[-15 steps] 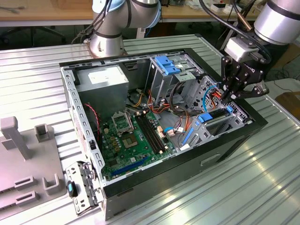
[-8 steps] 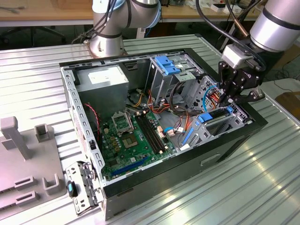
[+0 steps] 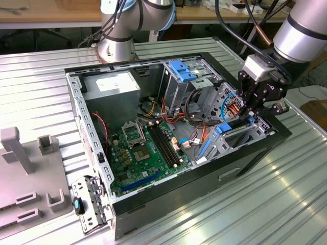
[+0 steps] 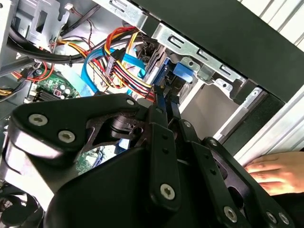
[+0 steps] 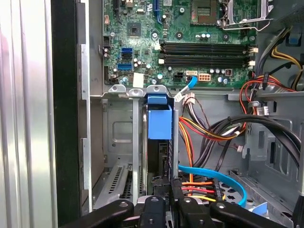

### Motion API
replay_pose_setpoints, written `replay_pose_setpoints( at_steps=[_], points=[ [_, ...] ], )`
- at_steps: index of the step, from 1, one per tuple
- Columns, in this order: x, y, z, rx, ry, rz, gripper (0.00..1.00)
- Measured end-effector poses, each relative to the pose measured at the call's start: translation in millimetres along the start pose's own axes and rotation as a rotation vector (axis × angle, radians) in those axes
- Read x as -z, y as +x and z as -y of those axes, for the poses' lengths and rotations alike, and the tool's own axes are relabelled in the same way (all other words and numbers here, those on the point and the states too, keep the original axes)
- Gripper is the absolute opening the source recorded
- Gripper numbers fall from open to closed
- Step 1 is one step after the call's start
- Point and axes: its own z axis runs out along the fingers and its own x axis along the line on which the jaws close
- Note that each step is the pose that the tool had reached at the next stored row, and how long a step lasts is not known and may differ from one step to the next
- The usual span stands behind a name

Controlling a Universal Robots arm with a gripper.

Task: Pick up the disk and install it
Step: 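Insert the first disk wire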

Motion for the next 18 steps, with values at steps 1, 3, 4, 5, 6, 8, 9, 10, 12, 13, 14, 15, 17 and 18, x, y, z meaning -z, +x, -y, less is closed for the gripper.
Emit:
replay_pose_setpoints(
  at_steps=[1, 3, 4, 5, 6, 8, 9, 10, 12, 13, 14, 15, 17, 18],
  points=[
    [-0.3, 0.1, 0.0, -0.001, 0.0000, 0.0000, 0.17],
    [-2.3, 0.4, -0.4, -0.008, 0.0002, -0.0006, 0.17],
    [-2.6, 0.4, -0.8, -0.010, 0.0003, -0.0009, 0.17],
    [-3.1, 0.4, -1.1, -0.010, 0.0003, -0.0007, 0.17],
    [-3.7, 0.4, -1.2, -0.011, 0.0003, -0.0006, 0.17],
    [-4.7, 0.5, -1.3, -0.011, 0.0003, -0.0006, 0.17],
    [-5.8, 0.5, -1.4, -0.012, 0.0004, -0.0009, 0.17],
    [-6.5, 0.5, -1.4, -0.012, 0.0004, -0.0010, 0.17],
    [-8.9, 0.4, -1.6, -0.012, 0.0003, -0.0010, 0.17],
    [-9.3, 0.3, -1.6, -0.013, 0.0003, -0.0013, 0.17],
    [-9.5, -0.2, -1.6, -0.014, 0.0004, -0.0011, 0.17],
    [-9.3, -4.4, -1.5, -0.024, 0.0007, -0.0015, 0.17],
    [-9.4, -4.6, -1.5, -0.027, 0.0008, -0.0014, 0.17],
    [-9.8, -4.7, -1.6, -0.027, 0.0008, 0.0002, 0.17]
  ],
)
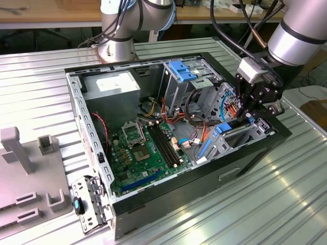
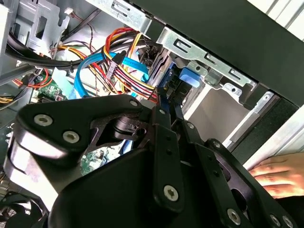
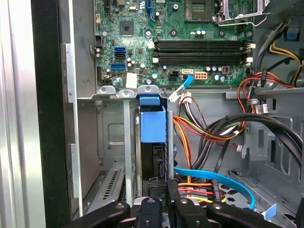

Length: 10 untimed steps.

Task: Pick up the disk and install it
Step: 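Insert the first disk wire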

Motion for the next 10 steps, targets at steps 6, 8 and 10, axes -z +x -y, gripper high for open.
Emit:
replay_pose_setpoints(
  at_steps=[6, 8, 10],
  points=[
    [-2.7, 0.1, -0.2, -0.001, -0.0014, 0.0081, 0.17],
    [-2.9, 0.1, -0.2, -0.001, -0.0015, 0.0086, 0.18],
    [-0.6, 0.0, 0.0, -0.001, -0.0015, 0.0082, 0.25]
  ],
)
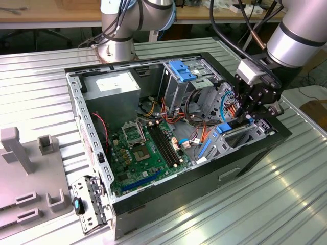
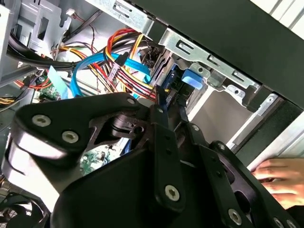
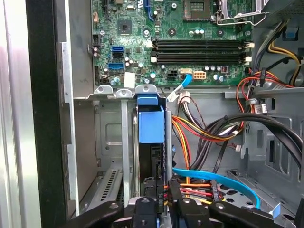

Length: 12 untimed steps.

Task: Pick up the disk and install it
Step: 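Insert the first disk wire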

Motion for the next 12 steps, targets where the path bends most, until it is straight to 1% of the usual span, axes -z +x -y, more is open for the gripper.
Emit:
replay_pose_setpoints(
  at_steps=[3, 6, 10, 12],
  points=[
    [6.2, -0.2, 0.4, 0.000, 0.0000, 0.0000, 0.25],
    [8.2, -0.3, 0.5, 0.000, 0.0000, -0.0002, 0.25],
    [9.2, -0.3, 0.6, 0.000, 0.0000, -0.0004, 0.25],
    [12.0, -0.5, 0.8, 0.000, 0.0000, -0.0002, 0.25]
  ],
)
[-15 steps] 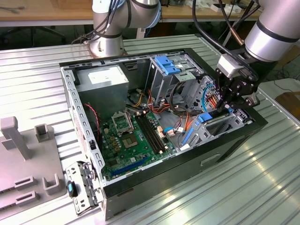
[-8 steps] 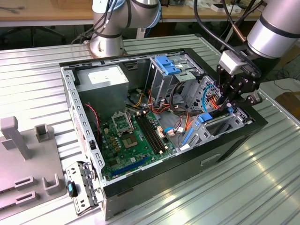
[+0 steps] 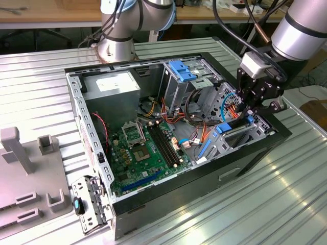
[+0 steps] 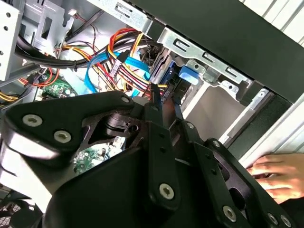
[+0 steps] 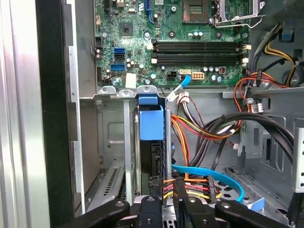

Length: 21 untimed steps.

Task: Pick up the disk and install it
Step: 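Insert the first disk wire, then insert the second disk wire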

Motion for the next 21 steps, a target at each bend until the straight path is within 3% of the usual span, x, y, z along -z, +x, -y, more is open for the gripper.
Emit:
replay_pose_setpoints(
  at_steps=[1, 3, 10, 11, 12, 15, 17, 19, 21],
  points=[
    [1.3, 0.0, 0.1, 0.000, 0.0000, 0.0003, 0.24],
    [1.7, 0.0, 0.1, 0.000, 0.0000, 0.0001, 0.11],
    [2.4, -0.1, 0.1, 0.000, 0.0000, 0.0001, 0.11],
    [4.9, -0.2, 0.3, 0.000, 0.0000, -0.0004, 0.11],
    [9.0, -0.3, 0.6, 0.000, 0.0000, -0.0001, 0.11],
    [37.1, -1.5, 2.4, -0.001, -0.0007, -0.0001, 0.11],
    [50.7, -2.1, 3.3, -0.001, -0.0008, -0.0023, 0.11],
    [55.6, -3.0, 3.6, 0.000, -0.0005, -0.0170, 0.11],
    [59.7, -6.1, 3.8, 0.002, 0.0003, -0.0536, 0.11]
  ],
)
